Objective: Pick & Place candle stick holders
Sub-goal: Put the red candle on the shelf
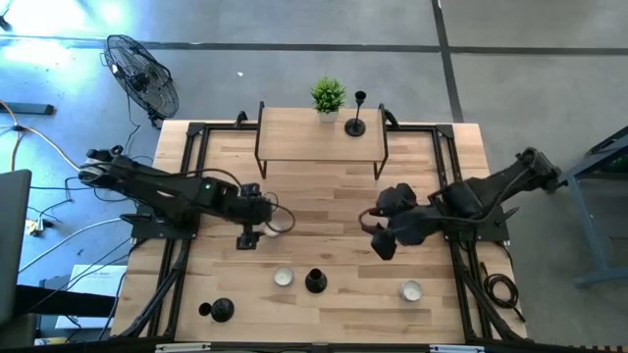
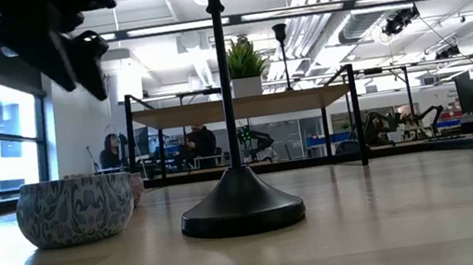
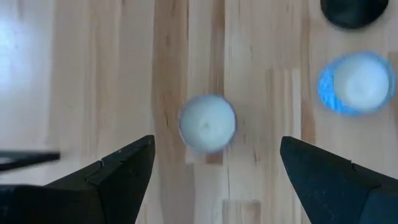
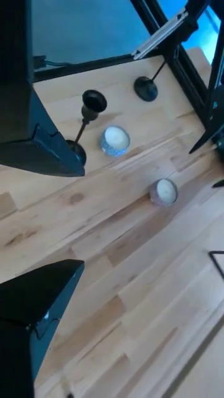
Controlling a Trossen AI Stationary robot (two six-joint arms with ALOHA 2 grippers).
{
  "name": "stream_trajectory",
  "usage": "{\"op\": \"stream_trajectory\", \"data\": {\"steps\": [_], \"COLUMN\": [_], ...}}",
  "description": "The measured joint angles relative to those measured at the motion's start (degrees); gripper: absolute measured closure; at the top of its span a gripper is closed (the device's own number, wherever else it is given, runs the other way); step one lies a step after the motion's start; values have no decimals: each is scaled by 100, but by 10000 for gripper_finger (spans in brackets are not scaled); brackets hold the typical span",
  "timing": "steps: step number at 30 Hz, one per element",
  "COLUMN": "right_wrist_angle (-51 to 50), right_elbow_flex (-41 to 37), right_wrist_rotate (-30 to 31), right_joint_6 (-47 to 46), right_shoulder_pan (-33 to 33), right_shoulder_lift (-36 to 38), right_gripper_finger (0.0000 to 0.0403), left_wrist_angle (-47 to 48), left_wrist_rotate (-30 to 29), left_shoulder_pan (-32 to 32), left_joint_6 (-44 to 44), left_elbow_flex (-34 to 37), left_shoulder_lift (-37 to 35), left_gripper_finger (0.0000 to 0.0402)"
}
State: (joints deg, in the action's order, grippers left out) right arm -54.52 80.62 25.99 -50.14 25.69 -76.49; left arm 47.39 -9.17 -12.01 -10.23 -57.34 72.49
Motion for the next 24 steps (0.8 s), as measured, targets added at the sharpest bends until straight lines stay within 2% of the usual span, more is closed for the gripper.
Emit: {"op": "stream_trajectory", "data": {"steps": [6,24], "right_wrist_angle": [202,139], "right_elbow_flex": [2,4], "right_wrist_rotate": [355,407], "right_joint_6": [380,565], "right_shoulder_pan": [381,702], "right_shoulder_lift": [0,267], "right_gripper_finger": [178,178], "left_wrist_angle": [23,-620], "left_wrist_rotate": [400,709], "left_shoulder_pan": [167,619], "left_joint_6": [109,240], "left_elbow_flex": [8,8], "left_shoulder_lift": [302,1463], "left_gripper_finger": [60,60]}}
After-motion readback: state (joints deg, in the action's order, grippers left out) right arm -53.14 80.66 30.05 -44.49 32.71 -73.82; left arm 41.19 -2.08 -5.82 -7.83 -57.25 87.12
